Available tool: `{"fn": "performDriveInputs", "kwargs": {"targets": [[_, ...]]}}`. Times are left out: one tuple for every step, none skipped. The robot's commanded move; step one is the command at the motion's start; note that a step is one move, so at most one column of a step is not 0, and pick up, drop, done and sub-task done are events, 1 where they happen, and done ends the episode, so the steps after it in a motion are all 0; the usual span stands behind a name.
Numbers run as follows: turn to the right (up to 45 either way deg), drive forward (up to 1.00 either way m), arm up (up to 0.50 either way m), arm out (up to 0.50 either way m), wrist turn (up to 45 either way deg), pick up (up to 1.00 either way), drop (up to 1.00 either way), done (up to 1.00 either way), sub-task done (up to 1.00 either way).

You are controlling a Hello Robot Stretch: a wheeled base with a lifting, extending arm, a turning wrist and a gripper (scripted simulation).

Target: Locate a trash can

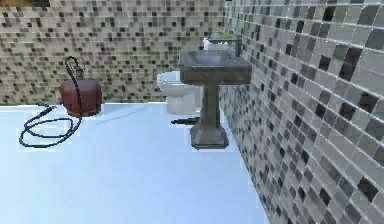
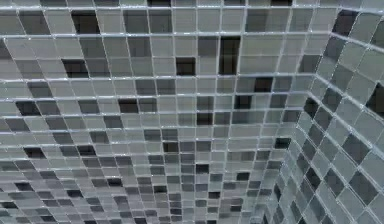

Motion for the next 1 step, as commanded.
{"fn": "performDriveInputs", "kwargs": {"targets": [[-45.0,0.0,0.0,0.0,0.0,0.0,0.0,0.0,0.0]]}}
